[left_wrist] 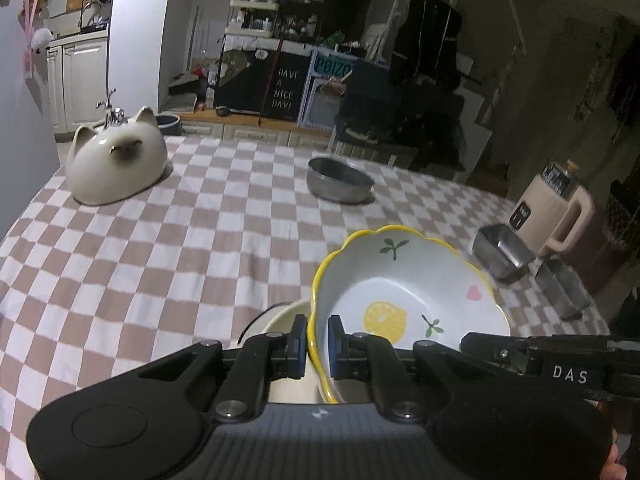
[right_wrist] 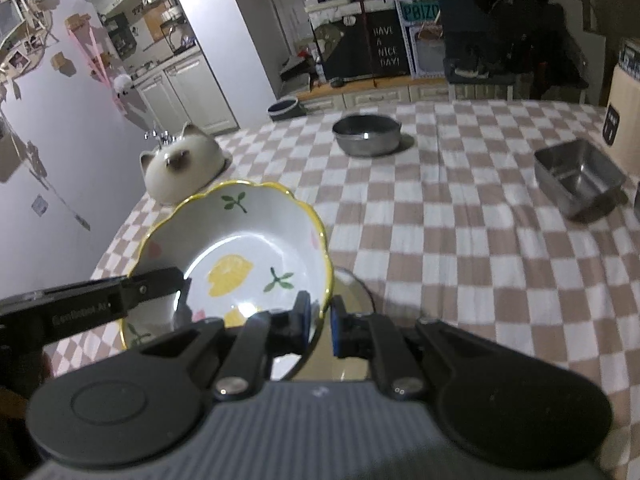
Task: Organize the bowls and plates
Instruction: 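Carry the lemon bowl with the left gripper and lower it into the cream bowl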
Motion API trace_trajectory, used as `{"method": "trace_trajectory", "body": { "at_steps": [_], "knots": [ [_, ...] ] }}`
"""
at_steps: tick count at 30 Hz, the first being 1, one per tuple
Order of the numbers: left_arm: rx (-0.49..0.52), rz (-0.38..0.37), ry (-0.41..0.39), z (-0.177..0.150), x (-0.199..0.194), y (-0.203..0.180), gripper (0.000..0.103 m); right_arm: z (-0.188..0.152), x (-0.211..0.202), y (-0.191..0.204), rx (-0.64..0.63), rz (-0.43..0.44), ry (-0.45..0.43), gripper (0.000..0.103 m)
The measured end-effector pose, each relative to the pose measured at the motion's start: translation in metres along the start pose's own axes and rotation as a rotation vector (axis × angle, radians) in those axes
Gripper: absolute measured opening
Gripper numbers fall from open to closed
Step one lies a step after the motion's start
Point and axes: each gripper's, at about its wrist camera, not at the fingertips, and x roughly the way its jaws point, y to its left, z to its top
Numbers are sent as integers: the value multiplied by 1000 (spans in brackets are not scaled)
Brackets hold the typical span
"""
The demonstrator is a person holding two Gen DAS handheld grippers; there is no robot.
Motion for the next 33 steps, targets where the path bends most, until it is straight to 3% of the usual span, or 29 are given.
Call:
{"method": "trace_trajectory", "body": {
  "at_steps": [8,33],
  "knots": [
    [-19,4,82,-8,17,7,11,-6,15,-1,17,-23,72,12],
    [-11,25,173,-17,40,13,14,-10,35,-1,10,-65,159,12]
  ]
}}
